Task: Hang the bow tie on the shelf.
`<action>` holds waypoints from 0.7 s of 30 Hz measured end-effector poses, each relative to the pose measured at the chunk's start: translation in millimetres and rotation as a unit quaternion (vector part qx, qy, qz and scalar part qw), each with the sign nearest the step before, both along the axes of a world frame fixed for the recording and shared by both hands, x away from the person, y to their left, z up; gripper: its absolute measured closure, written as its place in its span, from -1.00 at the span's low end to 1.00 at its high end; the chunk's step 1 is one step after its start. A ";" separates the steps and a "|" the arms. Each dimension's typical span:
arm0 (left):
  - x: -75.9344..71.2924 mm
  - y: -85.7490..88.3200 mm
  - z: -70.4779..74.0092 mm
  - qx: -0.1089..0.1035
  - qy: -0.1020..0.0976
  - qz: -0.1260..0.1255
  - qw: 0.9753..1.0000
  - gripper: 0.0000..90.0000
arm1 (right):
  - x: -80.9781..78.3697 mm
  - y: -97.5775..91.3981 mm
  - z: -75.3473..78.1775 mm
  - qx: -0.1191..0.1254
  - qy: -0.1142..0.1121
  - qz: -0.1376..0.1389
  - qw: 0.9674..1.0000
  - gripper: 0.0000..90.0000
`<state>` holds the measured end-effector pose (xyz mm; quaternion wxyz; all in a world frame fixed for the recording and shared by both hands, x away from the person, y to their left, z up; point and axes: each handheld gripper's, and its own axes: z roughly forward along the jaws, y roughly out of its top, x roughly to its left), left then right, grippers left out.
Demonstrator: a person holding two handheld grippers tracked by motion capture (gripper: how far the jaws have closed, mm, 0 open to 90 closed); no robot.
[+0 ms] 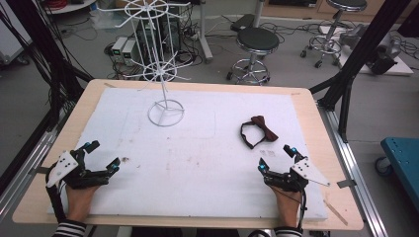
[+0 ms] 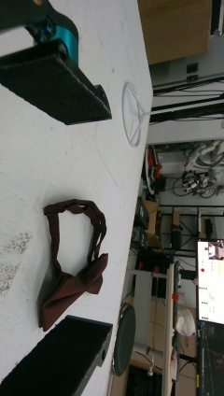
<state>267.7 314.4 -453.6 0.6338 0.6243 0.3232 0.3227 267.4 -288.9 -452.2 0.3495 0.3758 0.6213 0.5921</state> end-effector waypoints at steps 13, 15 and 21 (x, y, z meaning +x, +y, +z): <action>-0.9 -0.5 -0.1 0.003 -0.003 -0.001 1.000 -0.96 | -0.2 -0.3 -0.1 0.003 0.003 -0.002 1.000 -0.99; -0.8 -0.4 -0.2 0.003 -0.003 0.000 1.000 -0.96 | -0.2 -0.4 -0.1 0.005 0.004 -0.002 1.000 -0.99; -1.0 -0.8 -0.1 0.003 -0.004 0.000 1.000 -0.96 | 0.3 -2.3 0.0 0.015 0.004 -0.006 1.000 -0.99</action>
